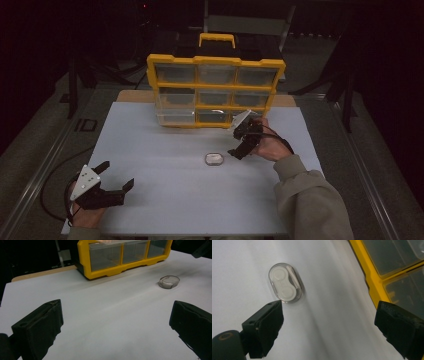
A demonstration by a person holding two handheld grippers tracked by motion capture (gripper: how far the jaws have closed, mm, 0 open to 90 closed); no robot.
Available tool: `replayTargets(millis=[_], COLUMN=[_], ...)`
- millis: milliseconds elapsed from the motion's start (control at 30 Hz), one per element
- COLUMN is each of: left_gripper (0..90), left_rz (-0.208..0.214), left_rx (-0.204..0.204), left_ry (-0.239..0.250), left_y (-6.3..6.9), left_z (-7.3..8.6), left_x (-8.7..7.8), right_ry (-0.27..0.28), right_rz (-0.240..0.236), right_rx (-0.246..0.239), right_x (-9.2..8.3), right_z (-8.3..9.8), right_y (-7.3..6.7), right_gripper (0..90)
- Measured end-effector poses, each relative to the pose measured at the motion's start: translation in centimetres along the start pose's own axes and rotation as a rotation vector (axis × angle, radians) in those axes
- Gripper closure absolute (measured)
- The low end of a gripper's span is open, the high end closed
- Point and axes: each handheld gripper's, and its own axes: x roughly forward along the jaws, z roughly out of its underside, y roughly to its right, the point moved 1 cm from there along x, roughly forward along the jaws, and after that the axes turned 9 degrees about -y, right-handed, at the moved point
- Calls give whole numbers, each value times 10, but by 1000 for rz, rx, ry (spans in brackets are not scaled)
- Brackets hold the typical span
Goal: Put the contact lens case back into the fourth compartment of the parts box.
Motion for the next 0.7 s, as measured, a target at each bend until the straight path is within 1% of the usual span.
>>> replayTargets(millis=[200, 233, 267, 700], left_gripper=[0, 0, 0, 0], left_rz=[1, 1, 1, 2], left_rx=[1, 0, 1, 2], left_ry=[3, 2, 2, 0], left_y=[0, 0, 0, 0], left_z=[0, 0, 0, 0], left_x=[0, 0, 0, 0], right_ry=[1, 2, -4, -21], right_rz=[-14, -15, -16, -39], right_rx=[-14, -9, -17, -37], right_x=[5, 6, 6, 18], right_z=[-4, -5, -5, -13], right_y=[-1, -2, -2, -6], right_gripper=[77, 78, 77, 77])
